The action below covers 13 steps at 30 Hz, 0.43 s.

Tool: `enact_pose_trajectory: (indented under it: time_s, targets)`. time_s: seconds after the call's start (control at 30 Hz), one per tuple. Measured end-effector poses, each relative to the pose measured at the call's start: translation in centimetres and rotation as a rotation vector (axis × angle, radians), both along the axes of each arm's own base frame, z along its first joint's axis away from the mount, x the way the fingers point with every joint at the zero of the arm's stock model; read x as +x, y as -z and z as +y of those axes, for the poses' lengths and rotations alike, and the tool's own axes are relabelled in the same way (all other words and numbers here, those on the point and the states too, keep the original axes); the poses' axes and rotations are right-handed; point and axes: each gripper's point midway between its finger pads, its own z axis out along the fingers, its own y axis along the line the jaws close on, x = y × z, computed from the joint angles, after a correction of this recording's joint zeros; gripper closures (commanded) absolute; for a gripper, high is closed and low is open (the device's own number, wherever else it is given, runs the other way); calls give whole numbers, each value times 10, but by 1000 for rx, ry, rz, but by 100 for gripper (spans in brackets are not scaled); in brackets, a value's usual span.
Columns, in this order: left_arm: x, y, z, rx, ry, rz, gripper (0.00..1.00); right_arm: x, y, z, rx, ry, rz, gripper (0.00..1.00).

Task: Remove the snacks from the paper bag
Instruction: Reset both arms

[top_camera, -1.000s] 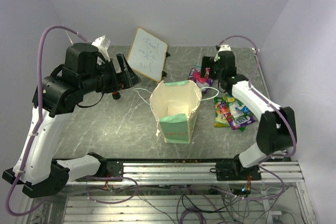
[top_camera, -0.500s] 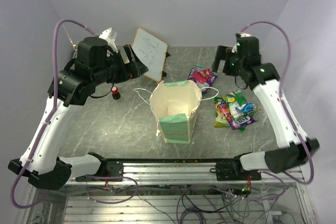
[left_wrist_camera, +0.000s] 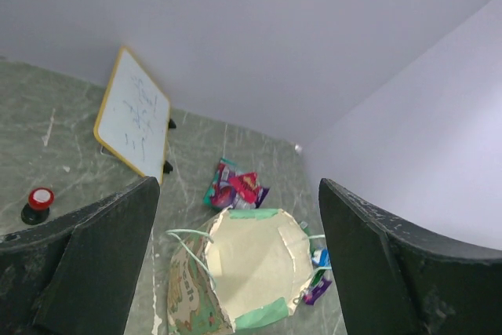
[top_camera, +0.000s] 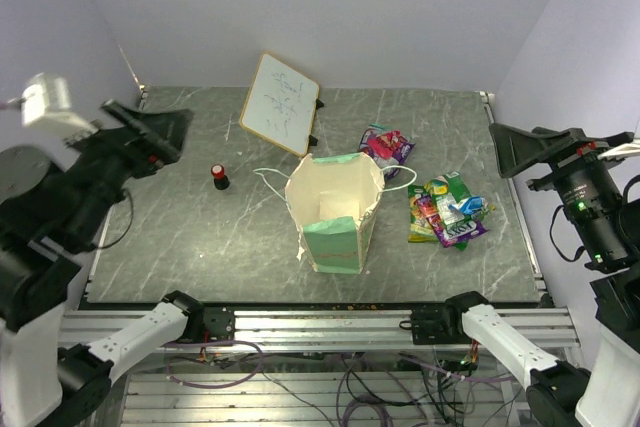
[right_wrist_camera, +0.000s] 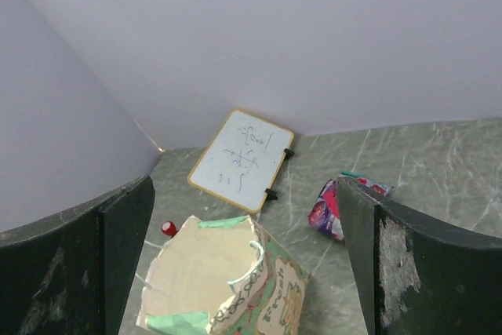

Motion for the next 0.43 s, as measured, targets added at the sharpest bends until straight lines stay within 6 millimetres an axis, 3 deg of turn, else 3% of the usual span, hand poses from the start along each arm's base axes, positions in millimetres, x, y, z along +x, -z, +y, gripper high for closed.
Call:
enact_pose_trajectory:
  time_s: [0.17, 0.43]
  targets:
    - [-26, -13, 26, -41, -58, -66, 7, 12, 8, -1, 33, 27, 43, 0]
    - [-12, -6, 23, -16, -82, -22, 7, 30, 26, -3, 33, 69, 132, 0]
